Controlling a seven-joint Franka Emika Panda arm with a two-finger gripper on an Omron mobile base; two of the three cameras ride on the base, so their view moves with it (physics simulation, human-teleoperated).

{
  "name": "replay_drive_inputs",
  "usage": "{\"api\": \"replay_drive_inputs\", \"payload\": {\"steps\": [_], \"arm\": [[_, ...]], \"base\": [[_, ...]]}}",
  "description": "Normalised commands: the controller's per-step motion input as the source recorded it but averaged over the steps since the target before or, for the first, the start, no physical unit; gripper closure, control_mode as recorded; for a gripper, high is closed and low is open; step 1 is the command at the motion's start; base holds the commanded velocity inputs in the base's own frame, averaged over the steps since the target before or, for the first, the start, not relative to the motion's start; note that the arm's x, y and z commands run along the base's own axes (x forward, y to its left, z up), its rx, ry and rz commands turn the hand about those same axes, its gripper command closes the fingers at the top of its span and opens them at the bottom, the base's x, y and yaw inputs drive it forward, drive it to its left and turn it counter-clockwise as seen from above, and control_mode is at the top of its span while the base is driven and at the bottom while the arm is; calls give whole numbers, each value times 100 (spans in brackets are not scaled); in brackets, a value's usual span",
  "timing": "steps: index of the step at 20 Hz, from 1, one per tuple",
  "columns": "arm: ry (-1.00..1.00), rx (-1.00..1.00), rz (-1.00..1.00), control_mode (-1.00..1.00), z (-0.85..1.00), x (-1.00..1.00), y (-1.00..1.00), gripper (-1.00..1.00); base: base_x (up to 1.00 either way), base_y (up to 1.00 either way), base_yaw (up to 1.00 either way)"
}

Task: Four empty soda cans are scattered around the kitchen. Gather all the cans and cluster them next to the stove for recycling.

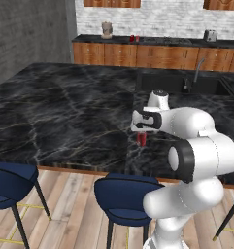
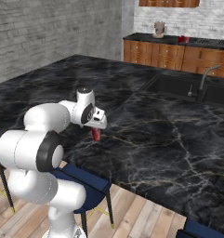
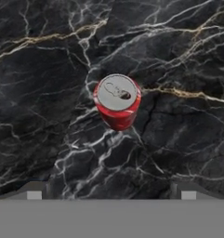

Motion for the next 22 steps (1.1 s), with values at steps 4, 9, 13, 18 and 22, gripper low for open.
{"api": "replay_drive_inputs", "payload": {"steps": [4,9,13,18,22], "arm": [[0,0,0,-100,-20,14,0,-100],[0,0,0,-100,-18,13,0,-100],[0,0,0,-100,-18,22,0,-100],[0,0,0,-100,-15,24,0,-100],[0,0,0,-100,-13,27,0,-100]], "base": [[0,0,0],[0,0,0],[0,0,0],[0,0,0],[0,0,0]]}}
